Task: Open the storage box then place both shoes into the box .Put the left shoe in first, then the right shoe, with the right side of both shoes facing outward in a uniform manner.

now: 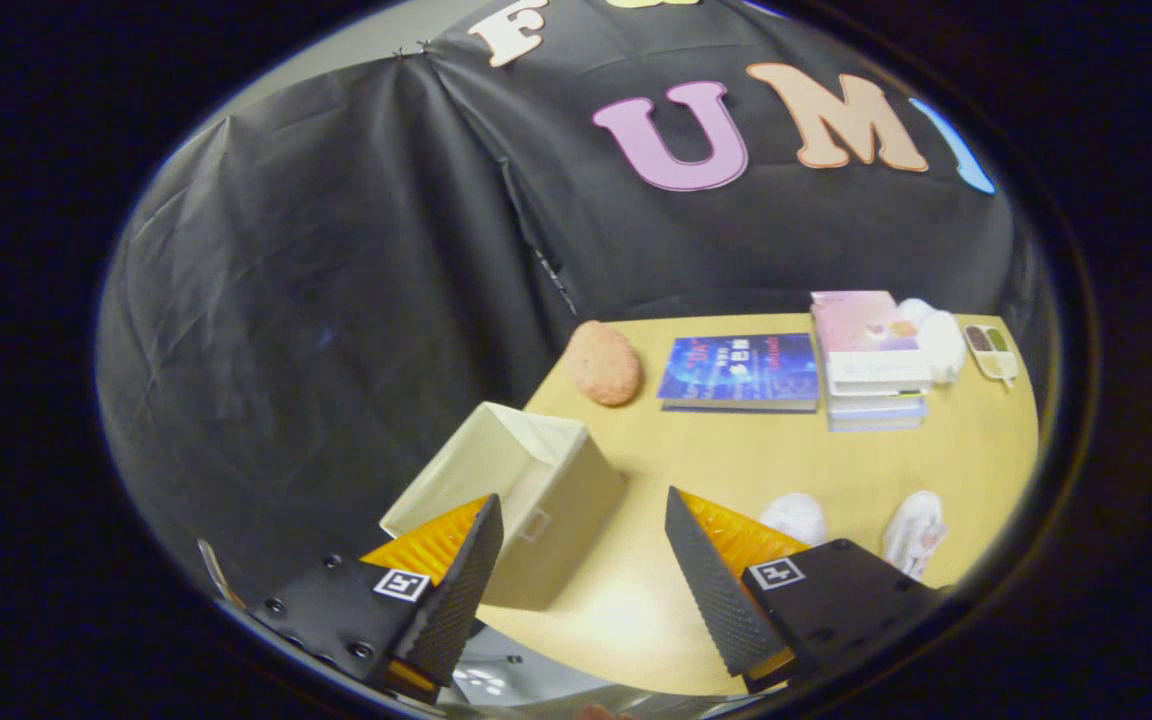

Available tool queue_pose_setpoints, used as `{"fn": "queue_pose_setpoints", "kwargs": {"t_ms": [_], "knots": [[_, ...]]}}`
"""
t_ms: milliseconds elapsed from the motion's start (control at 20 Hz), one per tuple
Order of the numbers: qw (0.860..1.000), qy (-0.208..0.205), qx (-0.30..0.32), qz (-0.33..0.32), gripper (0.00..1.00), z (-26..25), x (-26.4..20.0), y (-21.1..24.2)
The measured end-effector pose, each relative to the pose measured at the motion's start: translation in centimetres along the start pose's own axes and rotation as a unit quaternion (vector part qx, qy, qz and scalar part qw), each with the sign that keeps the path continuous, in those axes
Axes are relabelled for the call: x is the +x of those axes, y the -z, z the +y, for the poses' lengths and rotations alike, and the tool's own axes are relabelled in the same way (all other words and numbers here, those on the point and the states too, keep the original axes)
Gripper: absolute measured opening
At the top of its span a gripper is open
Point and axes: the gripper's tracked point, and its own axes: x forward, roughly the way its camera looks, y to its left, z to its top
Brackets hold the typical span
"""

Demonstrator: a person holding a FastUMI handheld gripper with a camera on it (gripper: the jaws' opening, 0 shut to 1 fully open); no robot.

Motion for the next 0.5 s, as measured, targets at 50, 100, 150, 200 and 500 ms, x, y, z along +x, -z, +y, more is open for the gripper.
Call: {"fn": "queue_pose_setpoints", "kwargs": {"t_ms": [50,100,150,200,500], "knots": [[1.000,0.014,-0.008,0.004,1.00,-1.7,-0.8,0.9],[0.999,0.030,-0.016,0.008,1.00,-3.5,-1.6,1.8],[0.999,0.045,-0.024,0.013,1.00,-5.3,-2.6,2.9],[0.998,0.058,-0.029,0.018,1.00,-6.8,-3.2,3.7],[0.991,0.114,-0.028,0.059,1.00,-13.4,-5.5,9.0]]}}
